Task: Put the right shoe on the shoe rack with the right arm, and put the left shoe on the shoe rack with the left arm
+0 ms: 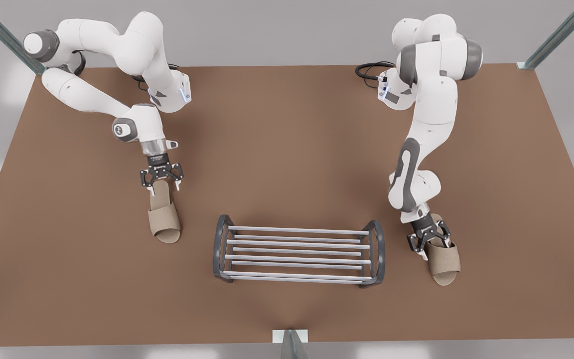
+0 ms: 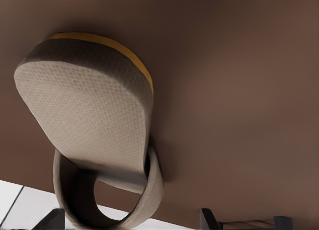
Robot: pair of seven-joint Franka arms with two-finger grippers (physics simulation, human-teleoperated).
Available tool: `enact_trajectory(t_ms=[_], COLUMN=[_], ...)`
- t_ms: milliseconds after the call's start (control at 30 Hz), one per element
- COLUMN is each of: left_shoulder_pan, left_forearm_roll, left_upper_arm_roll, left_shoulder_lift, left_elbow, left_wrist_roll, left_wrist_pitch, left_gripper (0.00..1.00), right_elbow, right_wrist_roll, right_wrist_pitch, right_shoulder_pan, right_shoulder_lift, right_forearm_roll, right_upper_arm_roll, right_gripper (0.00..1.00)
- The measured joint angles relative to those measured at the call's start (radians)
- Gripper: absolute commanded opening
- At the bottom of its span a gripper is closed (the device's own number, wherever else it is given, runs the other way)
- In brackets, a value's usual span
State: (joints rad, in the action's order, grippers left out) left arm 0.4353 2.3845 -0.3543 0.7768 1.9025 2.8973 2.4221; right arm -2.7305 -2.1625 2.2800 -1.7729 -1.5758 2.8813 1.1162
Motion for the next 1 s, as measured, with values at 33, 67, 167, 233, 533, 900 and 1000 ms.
enact_trajectory(t_ms=[33, 67, 167, 233, 533, 900, 1000], left_shoulder_pan=[-0.001, -0.001, -0.001, -0.001, -0.035, -0.030, -0.025], left_forearm_roll=[0.002, 0.003, 0.005, 0.007, 0.027, 0.030, 0.030], left_upper_arm_roll=[0.000, 0.000, 0.000, 0.000, 0.004, 0.005, 0.005], left_shoulder_lift=[0.005, 0.011, 0.030, 0.039, 0.072, 0.055, 0.045], left_elbow=[-0.003, -0.010, -0.028, -0.033, -0.099, -0.112, -0.110], left_wrist_roll=[0.000, 0.000, 0.000, 0.000, 0.000, 0.000, 0.000], left_wrist_pitch=[0.000, 0.000, 0.000, 0.000, 0.003, 0.012, 0.016], left_gripper=[1.00, 1.00, 1.00, 1.00, 1.00, 0.57, 0.38], right_elbow=[-0.007, -0.016, -0.012, -0.001, 0.017, 0.078, 0.095], right_wrist_roll=[-0.031, -0.061, -0.140, -0.184, -0.291, -0.331, -0.339], right_wrist_pitch=[0.004, 0.007, 0.014, 0.025, 0.100, 0.141, 0.147], right_shoulder_pan=[-0.009, -0.018, -0.023, -0.025, -0.054, -0.028, -0.013], right_shoulder_lift=[-0.006, -0.009, -0.047, -0.067, -0.081, -0.094, -0.100], right_forearm_roll=[0.001, 0.003, 0.015, 0.016, 0.016, 0.016, 0.016], right_upper_arm_roll=[-0.002, -0.004, -0.032, -0.051, -0.076, -0.100, -0.099], right_gripper=[1.00, 1.00, 1.00, 1.00, 1.00, 1.00, 1.00])
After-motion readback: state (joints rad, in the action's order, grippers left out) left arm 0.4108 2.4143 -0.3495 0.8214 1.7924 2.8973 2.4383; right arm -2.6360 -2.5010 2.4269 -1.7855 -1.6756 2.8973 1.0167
